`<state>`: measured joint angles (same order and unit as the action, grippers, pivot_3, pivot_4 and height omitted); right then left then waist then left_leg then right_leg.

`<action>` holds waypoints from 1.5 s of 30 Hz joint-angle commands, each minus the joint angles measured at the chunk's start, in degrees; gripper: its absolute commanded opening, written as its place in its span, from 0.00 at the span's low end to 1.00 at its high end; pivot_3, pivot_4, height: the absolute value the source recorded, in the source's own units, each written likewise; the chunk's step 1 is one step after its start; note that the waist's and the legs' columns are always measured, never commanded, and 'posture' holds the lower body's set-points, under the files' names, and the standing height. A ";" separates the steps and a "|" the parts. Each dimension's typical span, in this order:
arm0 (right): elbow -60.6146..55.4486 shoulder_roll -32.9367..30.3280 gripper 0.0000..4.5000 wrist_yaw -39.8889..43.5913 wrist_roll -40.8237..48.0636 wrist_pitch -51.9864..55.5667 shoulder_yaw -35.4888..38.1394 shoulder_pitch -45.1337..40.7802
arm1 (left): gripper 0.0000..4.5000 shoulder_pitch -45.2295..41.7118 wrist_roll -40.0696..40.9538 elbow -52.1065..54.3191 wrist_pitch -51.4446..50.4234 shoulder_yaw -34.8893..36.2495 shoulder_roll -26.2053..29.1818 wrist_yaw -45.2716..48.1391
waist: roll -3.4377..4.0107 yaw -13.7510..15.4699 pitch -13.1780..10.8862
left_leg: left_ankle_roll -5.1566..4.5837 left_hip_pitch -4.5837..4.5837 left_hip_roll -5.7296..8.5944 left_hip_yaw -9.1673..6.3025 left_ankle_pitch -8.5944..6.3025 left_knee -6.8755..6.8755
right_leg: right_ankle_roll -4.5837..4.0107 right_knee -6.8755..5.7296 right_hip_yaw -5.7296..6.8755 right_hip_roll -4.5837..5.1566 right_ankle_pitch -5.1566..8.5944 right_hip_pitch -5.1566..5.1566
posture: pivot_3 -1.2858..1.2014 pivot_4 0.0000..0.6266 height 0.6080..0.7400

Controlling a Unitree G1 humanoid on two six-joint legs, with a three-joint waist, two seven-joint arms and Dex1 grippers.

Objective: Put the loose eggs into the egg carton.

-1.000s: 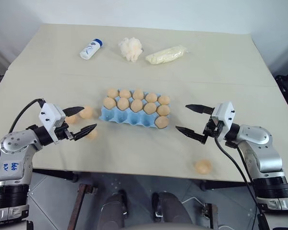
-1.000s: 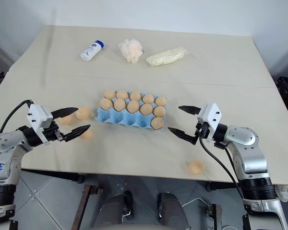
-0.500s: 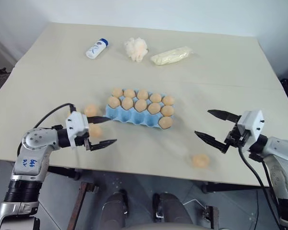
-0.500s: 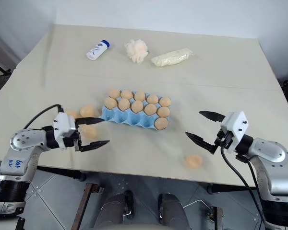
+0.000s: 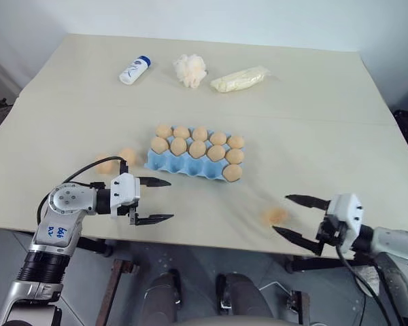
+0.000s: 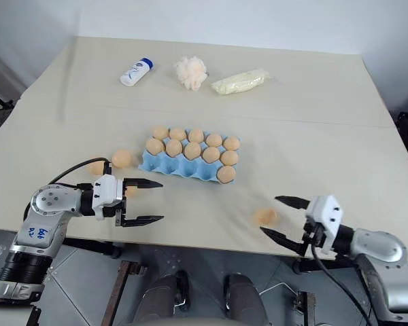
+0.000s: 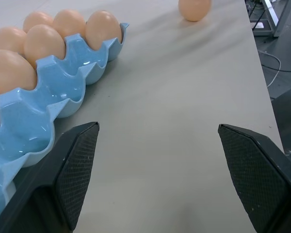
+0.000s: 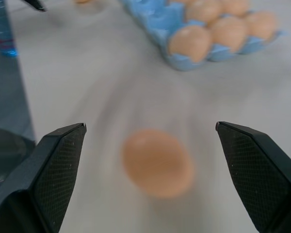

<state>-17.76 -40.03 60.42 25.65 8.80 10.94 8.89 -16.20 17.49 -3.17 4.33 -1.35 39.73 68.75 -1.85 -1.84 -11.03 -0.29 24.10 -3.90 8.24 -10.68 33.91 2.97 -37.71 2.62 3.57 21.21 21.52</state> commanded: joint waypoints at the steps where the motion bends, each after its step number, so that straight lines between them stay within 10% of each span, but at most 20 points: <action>1: 3.47 0.28 1.00 0.70 -2.26 -2.57 -2.53 -2.73 | 0.93 1.03 0.11 1.32 0.69 0.87 0.85 0.05 | 0.00 0.08 0.00 | 0.00 0.01 0.00 0.00 0.00 0.00 | 0.00 0.00 0.00 0.00 0.00 0.01 | 0.52 0.24 1.00; 7: 13.81 2.63 1.00 0.47 -5.58 -7.10 -6.07 -8.90 | 0.93 2.98 0.24 3.12 0.35 2.13 1.79 -1.23 | 0.00 0.08 0.00 | -0.01 0.01 -0.01 -0.01 0.00 0.01 | 0.00 0.00 0.01 0.00 0.00 0.01 | 0.52 0.24 1.00; 17: 15.02 5.23 0.39 0.51 -5.79 -9.92 -8.96 -12.37 | 0.94 4.48 0.85 3.42 -0.16 4.83 2.50 -3.44 | 0.01 0.06 0.00 | -0.02 0.01 -0.01 0.00 0.01 0.02 | 0.00 -0.01 0.02 0.00 0.00 0.00 | 0.52 0.24 1.00; 25: 7.30 11.87 0.39 -6.20 -4.77 1.33 -15.24 -25.38 | 0.94 4.81 1.49 2.21 -1.27 6.79 1.83 -5.73 | 0.01 -1.07 0.00 | 0.08 -0.03 -0.07 -0.03 0.03 0.02 | -0.05 -0.15 0.03 -0.01 -0.03 0.03 | 0.52 0.24 1.00; 35: 24.34 20.30 0.39 -12.33 -14.16 0.14 -22.16 -40.03 | 0.94 7.48 0.99 4.04 -1.11 7.82 1.55 -8.03 | 0.01 -1.37 0.00 | 0.04 0.07 -0.04 0.01 0.04 0.02 | -0.05 -0.09 0.06 0.02 -0.03 0.09 | 0.52 0.24 1.00; 43: 22.38 21.61 0.97 -13.28 -14.08 -2.26 -20.72 -38.66 | 0.94 10.54 1.33 5.74 -1.38 9.17 1.10 -10.54 | 0.01 -1.53 0.00 | 0.05 0.06 -0.05 0.00 0.04 0.00 | -0.05 -0.13 0.06 0.02 -0.03 0.11 | 0.52 0.24 1.00; 45: 18.46 20.56 0.99 -12.19 -12.35 -1.01 -19.87 -37.04 | 0.94 11.06 1.38 5.89 -1.32 9.44 1.08 -10.92 | 0.01 -1.50 0.00 | 0.05 0.06 -0.05 0.00 0.04 0.00 | -0.05 -0.13 0.06 0.02 -0.03 0.11 | 0.52 0.24 1.00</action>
<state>5.46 -18.64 47.29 11.07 7.65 -10.74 -28.73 -5.74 17.92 0.36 2.59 6.61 40.88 58.34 -1.83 -3.34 -11.03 -0.24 24.16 -3.96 8.24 -10.65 33.90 2.92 -37.84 2.68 3.59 21.18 21.63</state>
